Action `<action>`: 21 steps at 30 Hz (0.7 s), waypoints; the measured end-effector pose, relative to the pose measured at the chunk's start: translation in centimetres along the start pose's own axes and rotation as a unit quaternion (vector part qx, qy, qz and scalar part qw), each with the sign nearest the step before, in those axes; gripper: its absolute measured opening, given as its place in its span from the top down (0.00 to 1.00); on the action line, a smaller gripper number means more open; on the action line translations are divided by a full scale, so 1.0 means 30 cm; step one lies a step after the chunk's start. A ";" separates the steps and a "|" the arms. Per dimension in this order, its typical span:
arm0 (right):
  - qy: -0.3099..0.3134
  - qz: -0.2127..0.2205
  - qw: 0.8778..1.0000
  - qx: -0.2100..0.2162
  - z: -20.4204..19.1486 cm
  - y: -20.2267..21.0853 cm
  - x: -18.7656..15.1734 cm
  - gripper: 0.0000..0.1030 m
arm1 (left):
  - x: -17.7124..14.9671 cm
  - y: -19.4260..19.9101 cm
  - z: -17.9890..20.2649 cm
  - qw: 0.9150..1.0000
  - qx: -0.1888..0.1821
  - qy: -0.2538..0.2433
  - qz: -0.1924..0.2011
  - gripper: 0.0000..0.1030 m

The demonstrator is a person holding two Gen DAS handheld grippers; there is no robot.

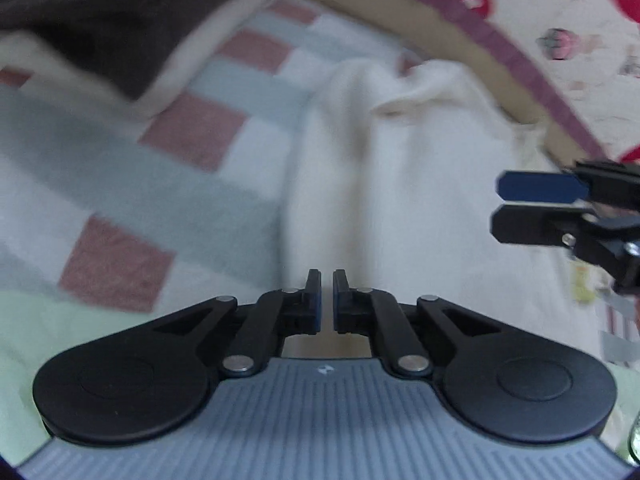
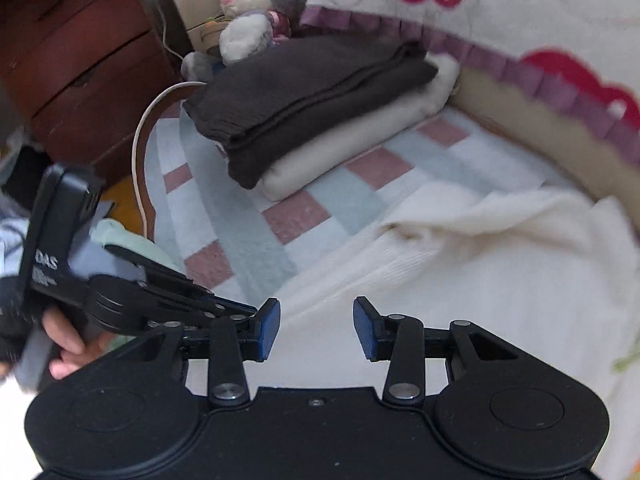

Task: Fold clothes

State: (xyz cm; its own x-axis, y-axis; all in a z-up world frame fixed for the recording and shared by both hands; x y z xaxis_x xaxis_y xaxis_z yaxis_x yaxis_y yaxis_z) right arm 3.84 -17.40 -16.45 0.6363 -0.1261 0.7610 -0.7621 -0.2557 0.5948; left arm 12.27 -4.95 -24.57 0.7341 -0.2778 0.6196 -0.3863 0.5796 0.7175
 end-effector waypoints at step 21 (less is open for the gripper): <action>-0.028 -0.045 0.998 -0.044 0.190 0.002 -0.163 0.56 | -0.022 -0.035 0.048 0.999 -0.031 0.000 0.013 0.96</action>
State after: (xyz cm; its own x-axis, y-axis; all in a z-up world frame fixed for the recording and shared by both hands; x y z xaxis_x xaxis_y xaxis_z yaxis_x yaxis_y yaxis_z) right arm 1.37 -22.26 -21.62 0.7064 -0.1603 0.6895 -0.7077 -0.1833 0.6824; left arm 11.37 -6.48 -25.26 0.7248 -0.2621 0.6372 -0.3699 0.6322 0.6808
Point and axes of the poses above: each gripper's, at about its wrist camera, not at the fingertips, and y roughly against the way its jaws point, z to its right, x to its top, the point moved 10 cm from there along -y, roughly the way its jaws point, and after that the axes turned 13 degrees about z, right-handed, at the moved point
